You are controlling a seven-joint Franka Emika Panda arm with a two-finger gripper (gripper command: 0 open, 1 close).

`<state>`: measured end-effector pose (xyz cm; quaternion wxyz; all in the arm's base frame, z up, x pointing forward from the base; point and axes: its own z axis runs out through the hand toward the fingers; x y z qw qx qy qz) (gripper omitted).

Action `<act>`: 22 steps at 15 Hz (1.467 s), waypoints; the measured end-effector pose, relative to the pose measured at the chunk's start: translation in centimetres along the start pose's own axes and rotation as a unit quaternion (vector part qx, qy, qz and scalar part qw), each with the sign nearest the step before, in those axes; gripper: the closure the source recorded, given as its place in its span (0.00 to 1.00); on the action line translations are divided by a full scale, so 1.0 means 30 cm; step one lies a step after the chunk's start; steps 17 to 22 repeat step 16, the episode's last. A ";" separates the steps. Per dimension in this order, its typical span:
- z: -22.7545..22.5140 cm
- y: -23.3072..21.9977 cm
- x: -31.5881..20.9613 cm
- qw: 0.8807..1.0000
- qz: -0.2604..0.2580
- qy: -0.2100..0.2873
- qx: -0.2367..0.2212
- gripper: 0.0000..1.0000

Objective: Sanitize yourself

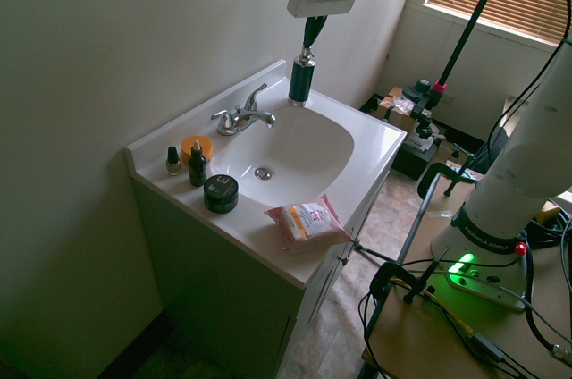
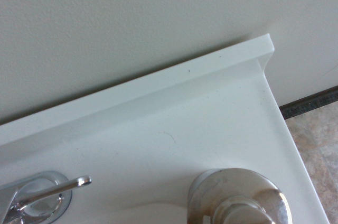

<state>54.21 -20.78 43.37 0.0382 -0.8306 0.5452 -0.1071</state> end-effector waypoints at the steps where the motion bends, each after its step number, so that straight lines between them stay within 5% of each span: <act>1: -0.028 -0.008 -0.022 1.000 -0.007 0.000 0.004 0.00; 10: -0.067 -0.024 -0.330 0.995 -0.101 -0.018 -0.004 0.00; 22: 0.024 0.035 -0.471 0.991 -0.129 -0.033 -0.023 0.00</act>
